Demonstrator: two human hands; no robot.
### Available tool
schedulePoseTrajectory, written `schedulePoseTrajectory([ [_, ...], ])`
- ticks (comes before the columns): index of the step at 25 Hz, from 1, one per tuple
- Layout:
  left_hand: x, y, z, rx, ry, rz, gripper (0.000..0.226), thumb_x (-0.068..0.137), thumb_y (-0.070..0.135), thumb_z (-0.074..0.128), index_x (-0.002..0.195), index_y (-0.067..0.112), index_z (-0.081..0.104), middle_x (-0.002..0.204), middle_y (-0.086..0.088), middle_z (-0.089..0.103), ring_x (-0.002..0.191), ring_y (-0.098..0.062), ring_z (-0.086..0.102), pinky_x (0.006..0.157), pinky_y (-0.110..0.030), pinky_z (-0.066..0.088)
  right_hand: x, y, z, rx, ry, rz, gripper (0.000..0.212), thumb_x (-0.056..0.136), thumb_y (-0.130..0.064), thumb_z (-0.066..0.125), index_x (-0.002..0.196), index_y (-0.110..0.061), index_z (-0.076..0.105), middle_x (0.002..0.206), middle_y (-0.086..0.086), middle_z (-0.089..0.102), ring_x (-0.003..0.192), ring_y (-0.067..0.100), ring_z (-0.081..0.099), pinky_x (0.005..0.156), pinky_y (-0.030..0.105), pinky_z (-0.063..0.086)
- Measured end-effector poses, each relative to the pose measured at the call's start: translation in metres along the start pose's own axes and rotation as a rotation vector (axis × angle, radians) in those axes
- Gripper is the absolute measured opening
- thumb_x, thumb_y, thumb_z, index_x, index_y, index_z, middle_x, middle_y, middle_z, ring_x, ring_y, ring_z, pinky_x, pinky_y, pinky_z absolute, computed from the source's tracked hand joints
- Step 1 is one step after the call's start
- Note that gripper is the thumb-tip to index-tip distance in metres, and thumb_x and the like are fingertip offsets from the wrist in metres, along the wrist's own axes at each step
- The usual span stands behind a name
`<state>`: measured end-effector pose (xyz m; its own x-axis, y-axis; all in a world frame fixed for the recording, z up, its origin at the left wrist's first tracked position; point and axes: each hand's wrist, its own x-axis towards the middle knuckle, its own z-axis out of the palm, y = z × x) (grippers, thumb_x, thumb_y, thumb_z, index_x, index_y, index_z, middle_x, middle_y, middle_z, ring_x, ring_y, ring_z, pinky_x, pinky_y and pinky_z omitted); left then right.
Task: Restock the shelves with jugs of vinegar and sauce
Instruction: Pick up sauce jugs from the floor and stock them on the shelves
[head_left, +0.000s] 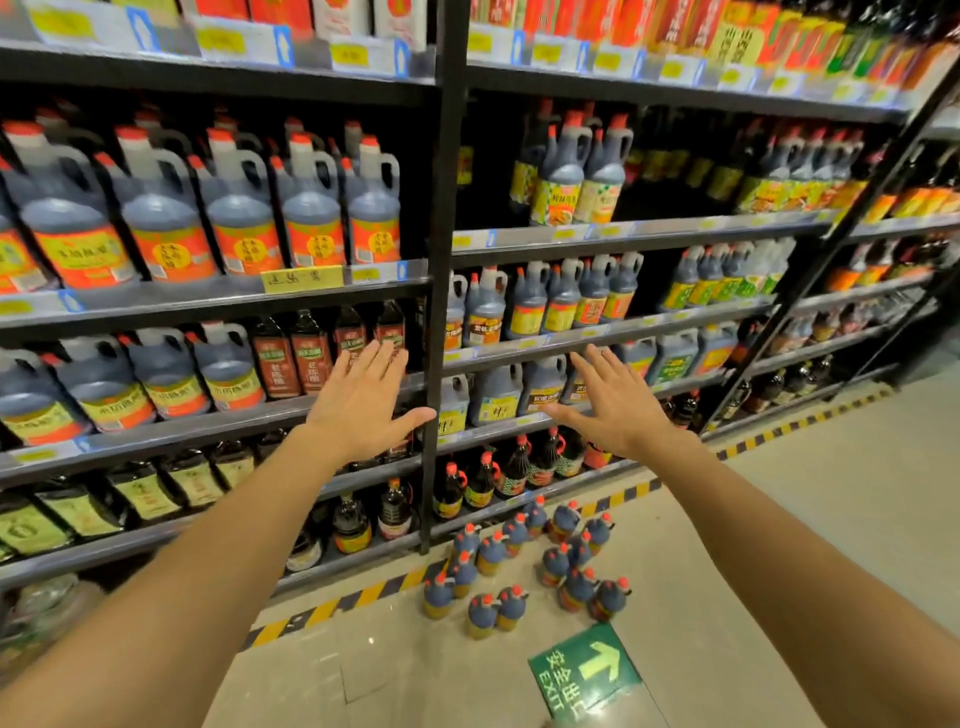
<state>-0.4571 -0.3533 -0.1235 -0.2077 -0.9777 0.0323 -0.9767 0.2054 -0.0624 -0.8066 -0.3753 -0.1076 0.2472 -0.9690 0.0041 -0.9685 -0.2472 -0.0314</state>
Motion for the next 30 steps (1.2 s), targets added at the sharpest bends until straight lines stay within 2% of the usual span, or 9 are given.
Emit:
schedulePoseTrajectory([
  [4,0.037,0.037,0.023,0.024,-0.039,-0.102,0.115,0.076,0.087,-0.010,0.164,0.014,-0.001,0.173,-0.008,-0.005,0.159,-0.025,-0.006,0.129,-0.050,0.002,0.046,0.049,0.023,-0.023,-0.025,-0.092,0.113,0.078,-0.094,0.009,0.166,-0.022,0.003,0.174,0.006,-0.004,0.161,0.025,-0.005,0.129,0.048,0.000],
  [8,0.071,0.088,0.035,0.014,-0.089,-0.234,0.108,0.084,0.087,0.001,0.164,0.015,-0.003,0.173,-0.008,-0.007,0.159,-0.026,-0.007,0.129,-0.050,0.002,0.095,0.101,0.038,-0.004,-0.064,-0.227,0.111,0.080,-0.092,0.009,0.166,-0.021,0.002,0.174,0.007,-0.004,0.161,0.025,-0.004,0.128,0.048,-0.001],
  [11,0.094,0.127,0.036,0.023,-0.125,-0.279,0.114,0.079,0.091,0.002,0.165,0.016,-0.004,0.173,-0.007,-0.007,0.159,-0.025,-0.008,0.129,-0.050,0.002,0.120,0.133,0.044,0.042,-0.076,-0.314,0.115,0.079,-0.094,0.005,0.166,-0.019,0.004,0.174,0.008,-0.001,0.161,0.026,-0.003,0.128,0.049,-0.001],
  [15,0.110,0.157,0.047,0.033,-0.177,-0.314,0.114,0.078,0.092,0.002,0.164,0.017,-0.005,0.173,-0.006,-0.007,0.159,-0.023,-0.009,0.129,-0.050,0.000,0.147,0.152,0.047,0.106,-0.122,-0.376,0.111,0.079,-0.089,0.010,0.166,-0.020,0.004,0.174,0.007,-0.003,0.161,0.025,-0.005,0.129,0.050,0.000],
  [19,0.121,0.152,0.069,0.010,-0.193,-0.381,0.115,0.075,0.090,-0.002,0.165,0.018,0.001,0.173,-0.003,0.003,0.160,-0.022,-0.002,0.128,-0.052,-0.002,0.156,0.151,0.076,0.208,-0.182,-0.399,0.110,0.080,-0.087,0.016,0.166,-0.019,0.005,0.174,0.006,-0.003,0.161,0.023,-0.006,0.129,0.049,-0.001],
  [22,0.118,0.146,0.115,-0.065,-0.191,-0.415,0.109,0.081,0.088,0.006,0.165,0.018,0.007,0.173,-0.003,0.010,0.160,-0.022,0.003,0.129,-0.051,0.001,0.159,0.147,0.125,0.222,-0.233,-0.412,0.113,0.079,-0.090,0.014,0.166,-0.019,0.005,0.174,0.006,-0.003,0.160,0.023,-0.006,0.130,0.047,-0.002],
  [25,0.107,0.152,0.185,-0.116,-0.208,-0.406,0.103,0.087,0.084,0.017,0.165,0.016,0.012,0.172,-0.005,0.015,0.159,-0.022,0.008,0.129,-0.051,0.004,0.158,0.148,0.194,0.242,-0.267,-0.402,0.108,0.086,-0.090,0.023,0.166,-0.019,0.009,0.174,0.007,0.002,0.161,0.023,-0.002,0.130,0.046,-0.001],
  [28,0.100,0.165,0.286,-0.165,-0.237,-0.378,0.106,0.085,0.085,0.014,0.164,0.015,0.015,0.171,-0.006,0.018,0.159,-0.024,0.013,0.128,-0.050,0.007,0.149,0.151,0.292,0.255,-0.375,-0.369,0.109,0.082,-0.089,0.022,0.166,-0.021,0.009,0.174,0.004,0.001,0.161,0.022,-0.002,0.130,0.047,0.000],
  [30,0.092,0.175,0.326,-0.209,-0.227,-0.332,0.106,0.087,0.086,0.015,0.164,0.014,0.015,0.171,-0.007,0.019,0.158,-0.025,0.016,0.128,-0.050,0.009,0.139,0.152,0.334,0.278,-0.405,-0.367,0.106,0.083,-0.086,0.024,0.166,-0.021,0.009,0.174,0.004,0.002,0.161,0.022,-0.001,0.130,0.047,0.002],
])
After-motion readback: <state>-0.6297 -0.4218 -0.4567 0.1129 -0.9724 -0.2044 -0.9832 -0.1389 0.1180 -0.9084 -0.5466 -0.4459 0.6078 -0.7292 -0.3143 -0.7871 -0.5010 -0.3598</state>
